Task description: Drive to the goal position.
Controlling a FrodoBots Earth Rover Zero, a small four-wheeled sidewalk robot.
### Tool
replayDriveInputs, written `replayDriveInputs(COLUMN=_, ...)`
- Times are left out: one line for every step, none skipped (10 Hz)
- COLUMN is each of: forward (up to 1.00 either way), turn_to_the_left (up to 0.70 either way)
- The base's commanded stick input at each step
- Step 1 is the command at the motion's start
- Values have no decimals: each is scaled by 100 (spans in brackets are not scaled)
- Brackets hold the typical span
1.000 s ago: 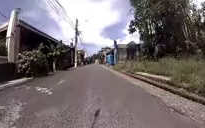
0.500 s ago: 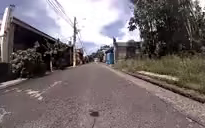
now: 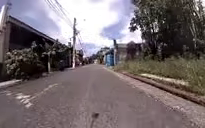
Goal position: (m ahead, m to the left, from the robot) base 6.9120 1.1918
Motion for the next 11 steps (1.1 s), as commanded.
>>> replayDriveInputs(forward=70, turn_to_the_left=0)
replayDriveInputs(forward=70, turn_to_the_left=0)
replayDriveInputs(forward=70, turn_to_the_left=27)
replayDriveInputs(forward=70, turn_to_the_left=27)
replayDriveInputs(forward=70, turn_to_the_left=0)
replayDriveInputs(forward=70, turn_to_the_left=0)
replayDriveInputs(forward=70, turn_to_the_left=0)
replayDriveInputs(forward=70, turn_to_the_left=0)
replayDriveInputs(forward=70, turn_to_the_left=0)
replayDriveInputs(forward=70, turn_to_the_left=0)
replayDriveInputs(forward=70, turn_to_the_left=0)
